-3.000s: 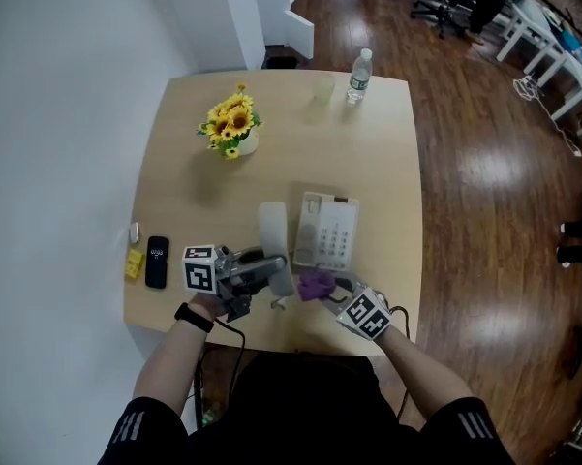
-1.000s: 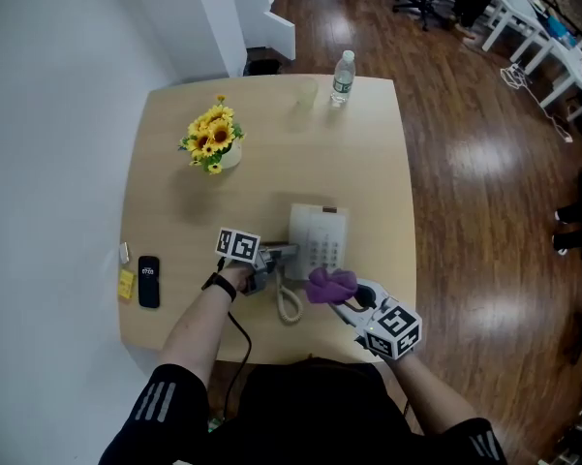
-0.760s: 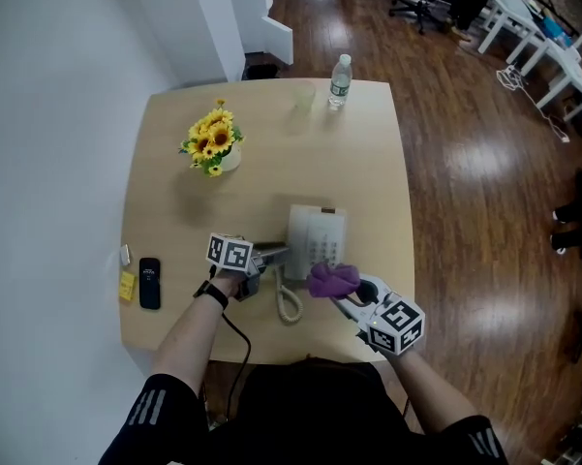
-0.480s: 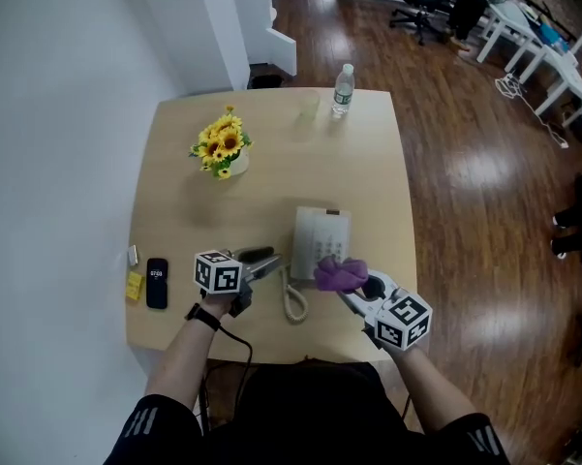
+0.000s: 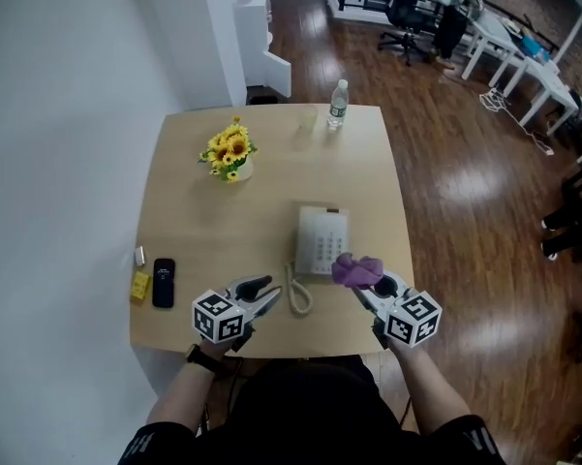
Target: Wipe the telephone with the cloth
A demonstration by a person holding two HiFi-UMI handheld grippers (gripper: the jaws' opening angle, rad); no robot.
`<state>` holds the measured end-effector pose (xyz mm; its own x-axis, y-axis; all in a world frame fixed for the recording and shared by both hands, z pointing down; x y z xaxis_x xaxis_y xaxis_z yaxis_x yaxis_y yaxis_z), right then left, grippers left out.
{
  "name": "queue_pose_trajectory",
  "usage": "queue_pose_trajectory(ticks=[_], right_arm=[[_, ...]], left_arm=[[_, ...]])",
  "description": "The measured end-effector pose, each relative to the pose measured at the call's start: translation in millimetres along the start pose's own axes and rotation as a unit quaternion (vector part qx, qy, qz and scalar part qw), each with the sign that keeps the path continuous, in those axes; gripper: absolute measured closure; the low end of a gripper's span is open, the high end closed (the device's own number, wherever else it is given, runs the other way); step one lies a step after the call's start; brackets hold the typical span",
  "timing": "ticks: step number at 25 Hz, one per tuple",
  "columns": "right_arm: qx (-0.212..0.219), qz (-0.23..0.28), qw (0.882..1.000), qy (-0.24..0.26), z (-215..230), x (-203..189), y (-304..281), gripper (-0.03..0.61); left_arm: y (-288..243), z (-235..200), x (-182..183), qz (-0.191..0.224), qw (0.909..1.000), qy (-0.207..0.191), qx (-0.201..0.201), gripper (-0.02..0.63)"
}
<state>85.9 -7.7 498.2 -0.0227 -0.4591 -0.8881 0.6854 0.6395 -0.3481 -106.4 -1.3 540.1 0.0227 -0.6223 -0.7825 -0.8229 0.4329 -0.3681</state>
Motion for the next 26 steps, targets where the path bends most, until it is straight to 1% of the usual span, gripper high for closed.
queue_pose_trajectory(ticks=[3,7,10,13,16,21,26], right_arm=[[-0.019,0.007,1.0,-0.005,-7.3,-3.6,17.7,0.422],[-0.03,0.016,0.999,-0.012,-24.6,-16.1,40.8,0.422],[-0.034,0.016,0.999,-0.017,-30.2,-27.4,53.6,0.422],[-0.033,0.012,0.999,-0.016,-35.6,-32.2,62.9,0.422],[-0.027,0.015,0.999,-0.014,-35.1,-31.0,67.8,0.422],[-0.014,0.022,1.0,-0.008,-33.5,-25.9,75.7,0.422],[-0.005,0.023,1.0,-0.002,-27.3,-25.5,92.4,0.422]], left_arm=[[11.3,16.1,-5.8,0.005,0.9999,-0.006,-0.007,0.471],[25.2,31.5,-15.0,-0.007,0.9995,-0.029,-0.014,0.474],[30.3,37.0,-13.1,0.0,0.9994,-0.032,-0.015,0.474],[36.7,43.1,-8.8,0.011,0.9991,-0.039,-0.009,0.474],[39.1,43.6,-5.7,0.02,0.9992,-0.033,0.0,0.474],[35.1,53.1,-6.6,0.021,0.9992,-0.032,0.01,0.476],[25.3,73.6,-0.2,0.023,0.9986,-0.046,0.012,0.476]])
Point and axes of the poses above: the fingertips, and each gripper's own axes: y backward along the fingers, z to its right, x out of its top, the point moved 1 cm from there along y, backward along the fingers, and after that the axes turned 3 degrees about y, right-handed, at the moved point
